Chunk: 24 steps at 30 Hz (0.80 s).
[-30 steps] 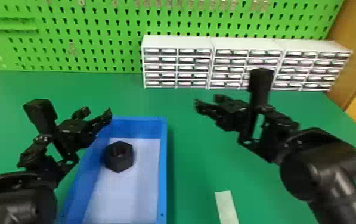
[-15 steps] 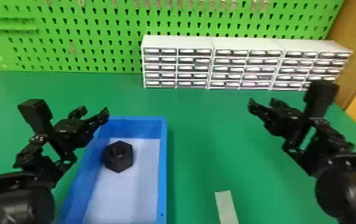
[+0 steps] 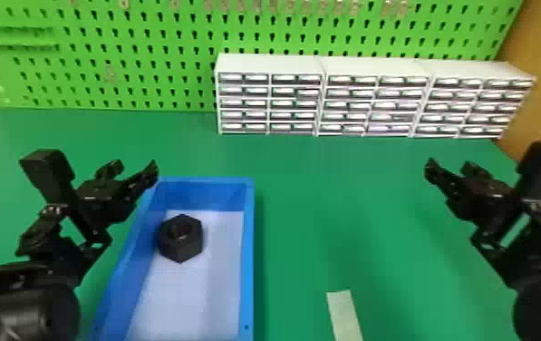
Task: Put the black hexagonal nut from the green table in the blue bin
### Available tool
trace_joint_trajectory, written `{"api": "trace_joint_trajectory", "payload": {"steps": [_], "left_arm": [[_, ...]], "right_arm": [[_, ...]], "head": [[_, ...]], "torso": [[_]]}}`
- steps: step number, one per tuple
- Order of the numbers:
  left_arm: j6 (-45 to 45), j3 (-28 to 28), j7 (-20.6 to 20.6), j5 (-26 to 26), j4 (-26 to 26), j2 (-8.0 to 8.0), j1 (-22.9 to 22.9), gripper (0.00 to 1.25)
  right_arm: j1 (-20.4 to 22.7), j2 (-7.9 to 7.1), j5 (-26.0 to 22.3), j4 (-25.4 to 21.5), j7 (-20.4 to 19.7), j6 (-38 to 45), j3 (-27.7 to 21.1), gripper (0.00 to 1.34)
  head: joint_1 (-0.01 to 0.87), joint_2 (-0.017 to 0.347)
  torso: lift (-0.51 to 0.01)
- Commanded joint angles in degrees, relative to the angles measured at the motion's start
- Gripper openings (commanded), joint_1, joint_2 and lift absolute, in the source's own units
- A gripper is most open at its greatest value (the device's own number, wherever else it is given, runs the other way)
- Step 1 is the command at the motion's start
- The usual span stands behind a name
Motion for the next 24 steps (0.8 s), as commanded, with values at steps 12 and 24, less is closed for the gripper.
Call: {"api": "trace_joint_trajectory", "payload": {"steps": [12, 24], "left_arm": [[0.00, 1.53, 2.14, -0.98, -1.01, 0.00, 0.29, 0.77], [0.00, 2.58, 2.49, -1.24, -1.10, 0.00, 0.29, 0.77]], "right_arm": [[0.93, 0.20, -0.79, 2.71, 7.38, -2.99, -9.15, 0.82], [-0.21, -0.06, -0.43, 7.02, 14.86, -3.34, -13.01, 0.82]], "head": [[0.691, 0.009], [0.691, 0.009]], "torso": [[-0.097], [-0.097]]}}
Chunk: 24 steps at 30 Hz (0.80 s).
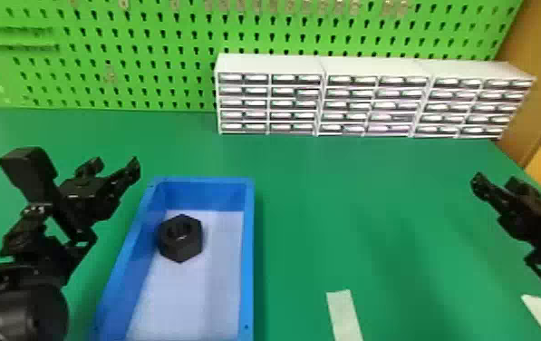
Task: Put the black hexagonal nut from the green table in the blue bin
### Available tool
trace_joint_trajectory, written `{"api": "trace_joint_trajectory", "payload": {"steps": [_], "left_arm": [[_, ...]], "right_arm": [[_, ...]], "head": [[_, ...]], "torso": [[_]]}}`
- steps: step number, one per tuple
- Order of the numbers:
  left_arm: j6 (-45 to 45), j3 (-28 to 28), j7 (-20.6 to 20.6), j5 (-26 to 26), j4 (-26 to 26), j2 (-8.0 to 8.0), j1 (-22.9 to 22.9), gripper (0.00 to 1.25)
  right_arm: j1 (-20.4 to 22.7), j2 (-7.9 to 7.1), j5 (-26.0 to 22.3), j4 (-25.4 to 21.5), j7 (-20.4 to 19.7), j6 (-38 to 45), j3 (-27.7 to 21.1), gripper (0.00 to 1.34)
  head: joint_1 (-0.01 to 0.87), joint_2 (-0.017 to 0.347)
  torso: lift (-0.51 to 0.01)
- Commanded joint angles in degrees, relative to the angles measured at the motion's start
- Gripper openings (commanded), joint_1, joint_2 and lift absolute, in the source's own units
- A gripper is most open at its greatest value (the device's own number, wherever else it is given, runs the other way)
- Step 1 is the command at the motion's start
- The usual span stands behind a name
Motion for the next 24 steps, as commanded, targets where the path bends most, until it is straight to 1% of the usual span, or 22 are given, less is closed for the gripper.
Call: {"api": "trace_joint_trajectory", "payload": {"steps": [1, 4, 6, 12, 17, 24], "left_arm": [[0.00, 0.39, 0.06, -0.17, -0.03, 0.00, 0.06, 0.77], [-0.09, 0.57, 0.15, -0.17, -0.03, 0.00, 0.15, 0.77], [-0.09, 0.66, 0.15, -0.08, -0.03, 0.00, 0.24, 0.77], [-0.09, 0.39, 0.15, 0.36, -0.03, -0.09, 0.15, 0.77], [-0.09, -0.40, 0.15, 0.36, -0.03, -0.09, -0.47, 0.77], [-0.09, -1.54, 0.15, 0.36, -0.03, -0.17, -0.91, 0.77]], "right_arm": [[0.06, -0.18, 0.17, 1.35, 0.52, -0.20, -0.92, 0.82], [0.06, -0.36, 0.17, 2.94, 1.92, -1.08, -1.36, 0.82], [0.15, -0.45, 0.17, 3.55, 2.19, -1.25, -1.28, 0.82], [-0.03, 0.34, 0.35, 4.87, 2.19, -2.31, -0.75, 0.82], [-0.56, 0.96, 0.87, 5.13, 2.19, -2.83, -0.13, 0.82], [-1.26, 0.70, 0.78, 5.13, 2.19, -3.10, 0.13, 0.82]], "head": [[0.691, 0.009], [0.691, 0.009], [0.691, 0.009], [0.691, 0.009], [0.691, 0.009], [0.691, 0.009]], "torso": [[-0.097], [-0.097], [-0.097], [-0.097], [-0.097], [-0.097]]}}
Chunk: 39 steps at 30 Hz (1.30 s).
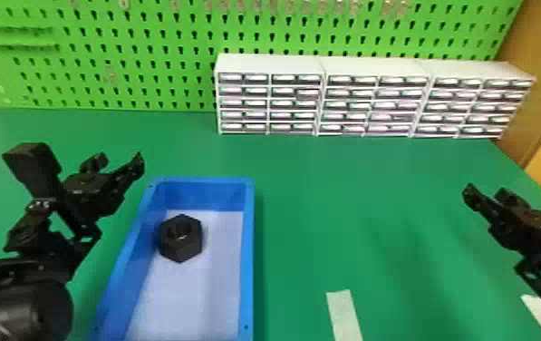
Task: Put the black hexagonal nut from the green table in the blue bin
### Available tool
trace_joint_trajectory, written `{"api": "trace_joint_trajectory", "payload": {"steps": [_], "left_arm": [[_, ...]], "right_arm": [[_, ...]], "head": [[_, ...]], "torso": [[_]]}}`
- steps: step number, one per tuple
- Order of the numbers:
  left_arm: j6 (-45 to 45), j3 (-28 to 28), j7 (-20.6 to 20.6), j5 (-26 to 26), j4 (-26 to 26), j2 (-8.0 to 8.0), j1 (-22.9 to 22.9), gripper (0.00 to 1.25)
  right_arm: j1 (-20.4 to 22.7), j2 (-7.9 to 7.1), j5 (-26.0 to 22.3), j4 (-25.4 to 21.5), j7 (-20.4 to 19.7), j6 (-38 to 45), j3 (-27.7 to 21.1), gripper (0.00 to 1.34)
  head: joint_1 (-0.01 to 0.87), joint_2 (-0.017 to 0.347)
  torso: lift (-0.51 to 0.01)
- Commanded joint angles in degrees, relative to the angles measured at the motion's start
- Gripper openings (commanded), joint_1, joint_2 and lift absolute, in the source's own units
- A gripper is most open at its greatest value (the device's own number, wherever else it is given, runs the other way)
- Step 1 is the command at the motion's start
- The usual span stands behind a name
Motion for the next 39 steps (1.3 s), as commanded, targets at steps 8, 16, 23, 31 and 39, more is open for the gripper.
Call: {"api": "trace_joint_trajectory", "payload": {"steps": [8, 16, 23, 31, 39], "left_arm": [[0.00, -0.84, 0.06, -0.83, 0.00, -0.24, -0.33, 0.77], [0.00, -1.46, 0.06, -2.59, 0.00, -0.24, -0.77, 0.77], [0.00, -1.28, -0.03, -1.79, 0.00, -0.24, -1.03, 0.77], [0.00, -0.40, 0.06, -0.92, 0.00, -0.24, -0.77, 0.77], [0.00, -0.14, 0.06, -0.74, 0.09, -0.24, -0.59, 0.77]], "right_arm": [[-0.79, -0.46, -0.05, 0.01, 0.00, -0.20, 0.51, 0.82], [-0.79, -0.46, -0.05, 0.10, 0.00, -0.20, 0.43, 0.82], [-0.79, -0.46, 0.21, 0.27, 0.00, -0.20, 0.60, 0.82], [-0.88, -0.46, 0.21, 0.45, 0.00, -0.20, 1.13, 0.82], [-0.79, -0.54, 0.56, 0.62, 0.00, -0.20, 1.30, 0.82]], "head": [[0.691, 0.009], [0.691, 0.009], [0.691, 0.009], [0.691, 0.009], [0.691, 0.009]], "torso": [[-0.097], [-0.097], [-0.097], [-0.097], [-0.097]]}}
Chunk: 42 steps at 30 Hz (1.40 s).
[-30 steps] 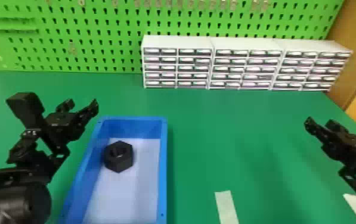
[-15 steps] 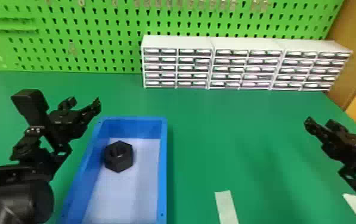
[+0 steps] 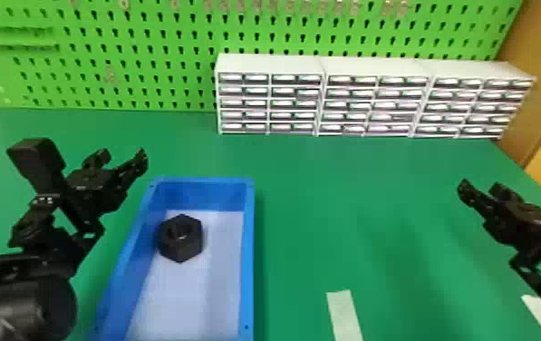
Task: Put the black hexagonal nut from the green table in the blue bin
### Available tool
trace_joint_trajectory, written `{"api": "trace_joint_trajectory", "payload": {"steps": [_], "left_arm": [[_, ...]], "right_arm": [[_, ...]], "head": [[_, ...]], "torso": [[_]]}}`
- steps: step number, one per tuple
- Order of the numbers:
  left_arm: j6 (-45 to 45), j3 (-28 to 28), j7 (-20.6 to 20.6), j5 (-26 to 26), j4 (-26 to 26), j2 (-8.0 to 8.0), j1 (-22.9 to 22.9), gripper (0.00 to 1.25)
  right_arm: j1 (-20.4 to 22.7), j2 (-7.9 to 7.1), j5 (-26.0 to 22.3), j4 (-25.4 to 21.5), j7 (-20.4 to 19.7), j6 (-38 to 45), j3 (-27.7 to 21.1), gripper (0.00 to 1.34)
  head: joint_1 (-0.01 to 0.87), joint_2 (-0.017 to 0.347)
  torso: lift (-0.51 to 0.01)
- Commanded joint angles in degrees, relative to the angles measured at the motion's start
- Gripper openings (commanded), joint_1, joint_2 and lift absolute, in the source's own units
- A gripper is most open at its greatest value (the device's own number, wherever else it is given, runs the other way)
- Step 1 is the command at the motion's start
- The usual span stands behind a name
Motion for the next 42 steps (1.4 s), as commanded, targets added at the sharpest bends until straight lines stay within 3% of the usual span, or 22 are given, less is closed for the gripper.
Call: {"api": "trace_joint_trajectory", "payload": {"steps": [1, 42], "left_arm": [[0.00, 0.21, -0.03, 0.02, 0.09, 0.00, 0.02, 0.77], [-0.09, 0.30, 0.06, 0.11, 0.09, 0.00, -0.42, 0.77]], "right_arm": [[0.00, -0.16, 0.26, 0.05, 0.00, 0.00, 0.11, 0.82], [-0.35, 0.20, 0.00, 0.31, 0.00, 0.00, 0.02, 0.82]], "head": [[0.691, 0.009], [0.691, 0.009]], "torso": [[-0.097], [-0.097]]}}
